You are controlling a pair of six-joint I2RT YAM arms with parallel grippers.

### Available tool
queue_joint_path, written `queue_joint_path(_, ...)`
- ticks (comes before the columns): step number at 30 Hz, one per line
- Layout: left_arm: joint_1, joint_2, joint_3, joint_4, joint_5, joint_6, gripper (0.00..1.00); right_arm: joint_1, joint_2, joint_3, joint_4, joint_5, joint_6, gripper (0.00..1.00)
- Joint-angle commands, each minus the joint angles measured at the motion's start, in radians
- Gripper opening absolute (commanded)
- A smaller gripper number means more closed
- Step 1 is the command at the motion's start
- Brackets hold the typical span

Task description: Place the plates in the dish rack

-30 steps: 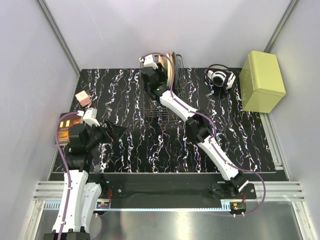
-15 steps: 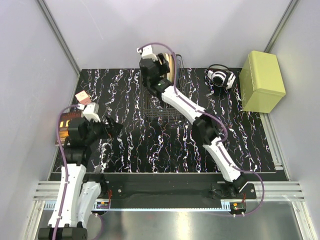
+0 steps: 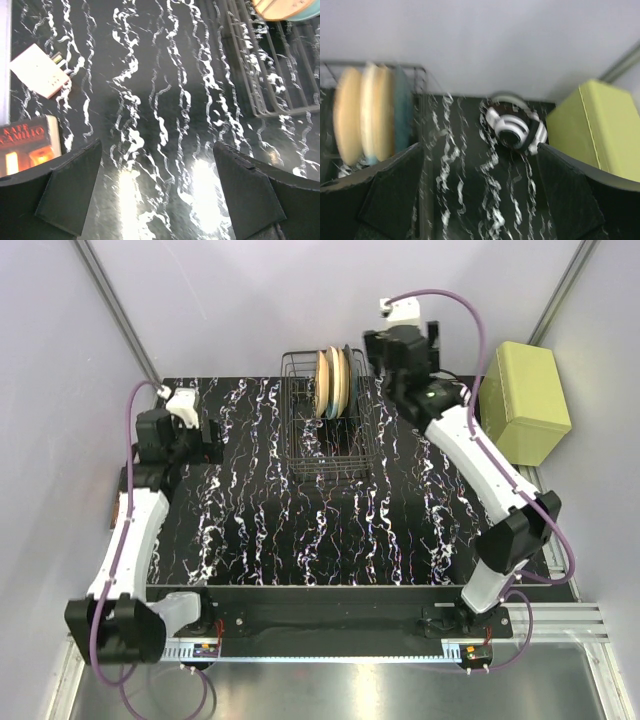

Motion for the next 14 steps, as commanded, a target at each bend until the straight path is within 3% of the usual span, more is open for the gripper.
queue_joint_path(1, -0.003, 0.143, 0.174, 0.06, -0.045, 0.054, 0.99, -0.089, -0.051, -0.048, -0.303, -0.302, 0.124, 1.0)
queue_joint_path(5, -0.003, 0.28, 0.332, 0.001, -0.017, 0.053, 0.99, -0.085, -0.051, -0.023, -0.455, -0.27, 0.058, 1.0)
queue_joint_path(9, -0.003, 0.401, 0.466, -0.021, -0.034, 0.066, 0.99, -0.131, -0.068, -0.105, -0.394, -0.151, 0.061, 1.0)
queue_joint_path(14, -0.005, 0.488, 0.563, -0.042, -0.028, 0.022, 0.99, -0.305, -0.056, -0.164, -0.352, -0.289, 0.153, 1.0)
